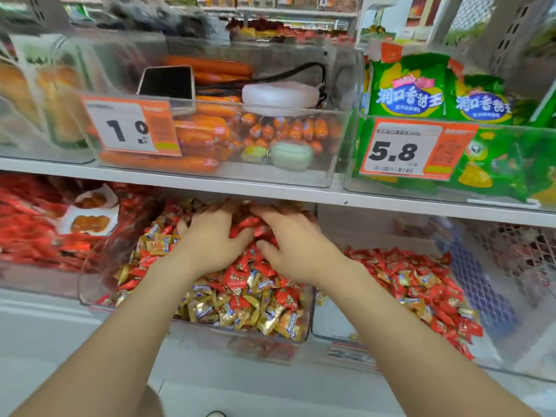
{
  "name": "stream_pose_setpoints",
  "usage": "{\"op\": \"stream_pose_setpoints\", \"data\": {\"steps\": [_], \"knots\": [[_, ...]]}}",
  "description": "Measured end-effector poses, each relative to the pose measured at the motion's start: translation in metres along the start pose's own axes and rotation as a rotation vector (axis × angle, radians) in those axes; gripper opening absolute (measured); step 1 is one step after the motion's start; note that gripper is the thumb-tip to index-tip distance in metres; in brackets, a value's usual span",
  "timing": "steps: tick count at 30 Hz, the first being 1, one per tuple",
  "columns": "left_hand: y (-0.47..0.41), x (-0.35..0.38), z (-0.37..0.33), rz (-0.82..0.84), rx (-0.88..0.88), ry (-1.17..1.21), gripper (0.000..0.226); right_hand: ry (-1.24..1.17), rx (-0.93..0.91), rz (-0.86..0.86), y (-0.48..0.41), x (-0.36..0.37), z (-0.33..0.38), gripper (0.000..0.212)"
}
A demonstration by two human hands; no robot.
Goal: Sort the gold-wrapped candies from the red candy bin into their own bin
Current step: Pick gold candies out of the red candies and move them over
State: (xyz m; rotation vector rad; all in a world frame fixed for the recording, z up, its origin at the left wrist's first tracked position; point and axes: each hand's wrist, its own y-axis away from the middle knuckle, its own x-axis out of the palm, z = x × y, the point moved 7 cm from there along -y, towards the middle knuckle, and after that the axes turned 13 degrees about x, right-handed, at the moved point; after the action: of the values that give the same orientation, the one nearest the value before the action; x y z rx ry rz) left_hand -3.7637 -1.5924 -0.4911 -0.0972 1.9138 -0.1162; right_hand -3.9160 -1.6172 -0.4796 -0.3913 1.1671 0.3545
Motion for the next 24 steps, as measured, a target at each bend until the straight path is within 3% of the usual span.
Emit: {"op": "stream_pose_setpoints", "data": {"steps": [5,10,13,16,19,24], "knots": [[0.016,-0.004,-0.015,-0.001,-0.001,-0.010,0.064,-0.154,-0.037,-0.055,0.024,-0.023,-0.027,0.050],[0.024,-0.002,-0.058,-0.078,0.162,-0.108,0.047,-0.230,-0.014,-0.206,0.076,-0.053,-0.073,0.025],[0.034,-0.008,-0.106,-0.250,0.353,-0.045,0.033,-0.225,0.171,-0.090,0.099,-0.066,-0.123,0.026],[0.052,0.000,-0.179,-0.311,0.669,0.097,0.019,0.063,0.378,0.110,0.120,-0.068,-0.190,0.027],[0.048,0.045,-0.224,-0.091,0.741,0.107,0.017,0.339,0.472,0.363,0.145,-0.056,-0.246,0.018],[0.009,0.128,-0.231,0.355,0.605,0.037,0.029,0.198,0.494,0.458,0.155,-0.052,-0.274,0.045]]}}
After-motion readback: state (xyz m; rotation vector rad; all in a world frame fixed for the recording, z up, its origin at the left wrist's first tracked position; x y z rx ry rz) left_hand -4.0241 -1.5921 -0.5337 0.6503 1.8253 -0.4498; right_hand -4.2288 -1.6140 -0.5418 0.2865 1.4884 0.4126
